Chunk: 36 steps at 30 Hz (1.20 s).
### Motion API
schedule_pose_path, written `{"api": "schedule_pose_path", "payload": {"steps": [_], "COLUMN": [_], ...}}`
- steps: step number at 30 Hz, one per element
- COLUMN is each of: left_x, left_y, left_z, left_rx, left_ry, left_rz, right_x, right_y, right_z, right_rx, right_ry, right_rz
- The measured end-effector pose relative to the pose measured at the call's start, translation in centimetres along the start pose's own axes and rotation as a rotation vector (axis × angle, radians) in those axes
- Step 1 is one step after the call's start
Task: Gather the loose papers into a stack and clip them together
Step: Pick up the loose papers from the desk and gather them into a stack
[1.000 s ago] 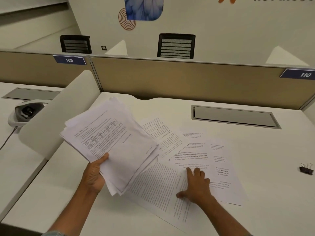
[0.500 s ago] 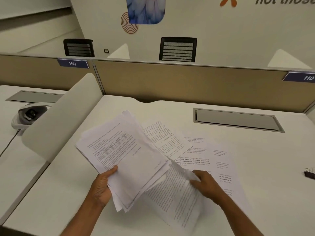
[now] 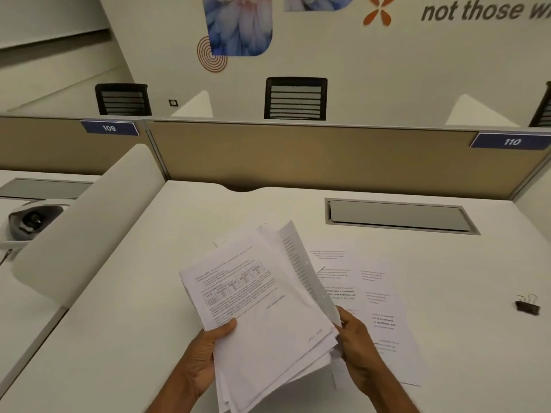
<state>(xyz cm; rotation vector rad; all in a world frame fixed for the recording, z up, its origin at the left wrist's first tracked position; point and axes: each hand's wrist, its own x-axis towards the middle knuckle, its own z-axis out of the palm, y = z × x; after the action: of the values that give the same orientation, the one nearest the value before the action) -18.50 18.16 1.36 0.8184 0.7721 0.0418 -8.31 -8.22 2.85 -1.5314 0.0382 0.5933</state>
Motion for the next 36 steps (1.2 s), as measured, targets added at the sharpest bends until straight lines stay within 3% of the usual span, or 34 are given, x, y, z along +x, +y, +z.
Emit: {"api": "schedule_pose_path", "payload": {"steps": [8,13,20,27,29,33,36], "left_x": [0.4,0.4,0.6,1.8,2.5,4.3,5.5], "left_y": [0.6,2.9,3.2,5.0,6.0,7.8,8.9], "left_z": [0.1,-0.2,0.8,0.3,-0.3,-2.8,-4.7], "left_rx": [0.212,0.324,0.381,0.376,0.352,0.197,0.105], "left_ry": [-0.028,-0.095,-0.213,-0.130,-0.102,0.041,0.110], "left_rz": [0.124,0.090,-0.036,0.032,0.064,0.182,0.247], "right_x": [0.4,1.9,3.7,5.1,5.9,9.8,13.4], "right_y": [-0.6,-2.2,-3.5,-4.2,-4.9,-4.5,-3.3], "right_z": [0.7,-0.6,3.3,6.1,6.5,5.4,4.1], "right_rx": [-0.007,0.050,-0.001,-0.049,-0.109,-0.392,-0.623], "right_ry": [-0.101,-0.151,-0.274,-0.269,-0.222,0.169,0.299], "right_rz": [0.087,0.231,0.166,0.114,0.075,-0.027,-0.019]}}
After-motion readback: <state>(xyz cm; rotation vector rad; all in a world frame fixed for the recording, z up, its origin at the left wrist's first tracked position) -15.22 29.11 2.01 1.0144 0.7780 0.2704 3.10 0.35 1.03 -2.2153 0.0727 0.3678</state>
